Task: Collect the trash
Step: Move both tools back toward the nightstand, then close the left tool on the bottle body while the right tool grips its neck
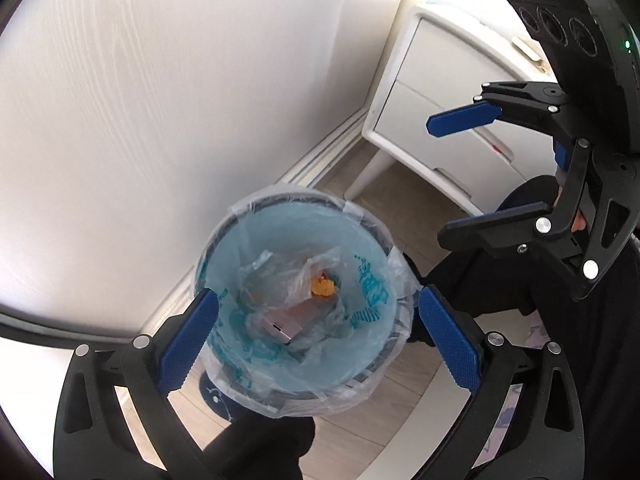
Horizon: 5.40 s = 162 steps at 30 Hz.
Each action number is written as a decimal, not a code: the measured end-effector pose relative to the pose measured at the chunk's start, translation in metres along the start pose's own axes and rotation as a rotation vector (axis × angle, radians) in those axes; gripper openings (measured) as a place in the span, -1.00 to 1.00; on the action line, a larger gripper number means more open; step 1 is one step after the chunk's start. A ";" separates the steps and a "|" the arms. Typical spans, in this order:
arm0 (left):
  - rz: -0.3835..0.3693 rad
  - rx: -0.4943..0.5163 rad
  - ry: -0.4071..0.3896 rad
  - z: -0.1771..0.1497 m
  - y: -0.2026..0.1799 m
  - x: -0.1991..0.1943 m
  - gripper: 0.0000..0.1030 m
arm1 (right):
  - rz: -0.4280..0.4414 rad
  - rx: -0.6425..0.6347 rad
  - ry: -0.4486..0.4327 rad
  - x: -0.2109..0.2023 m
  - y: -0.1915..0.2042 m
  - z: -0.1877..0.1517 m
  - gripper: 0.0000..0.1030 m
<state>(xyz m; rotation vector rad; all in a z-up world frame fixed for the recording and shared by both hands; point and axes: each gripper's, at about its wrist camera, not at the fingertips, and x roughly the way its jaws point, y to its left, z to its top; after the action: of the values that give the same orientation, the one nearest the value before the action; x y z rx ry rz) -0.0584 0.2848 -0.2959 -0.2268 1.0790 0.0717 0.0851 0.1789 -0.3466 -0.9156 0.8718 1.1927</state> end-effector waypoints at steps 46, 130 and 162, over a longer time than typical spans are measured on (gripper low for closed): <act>-0.235 0.611 -0.284 0.199 -0.265 -0.103 0.89 | -0.517 0.477 -0.359 -0.377 -0.156 -0.182 0.86; -0.443 1.001 0.009 0.241 -0.428 0.056 0.31 | -0.320 0.219 -0.118 -0.322 -0.231 -0.231 0.85; -0.559 1.016 0.082 0.250 -0.373 0.072 0.27 | -0.198 -0.283 0.282 -0.232 -0.242 -0.156 0.85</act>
<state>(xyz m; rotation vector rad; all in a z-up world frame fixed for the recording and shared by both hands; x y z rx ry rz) 0.2546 -0.0274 -0.1907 0.3973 0.9807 -0.9743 0.2755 -0.0806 -0.1655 -1.3931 0.8237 1.0447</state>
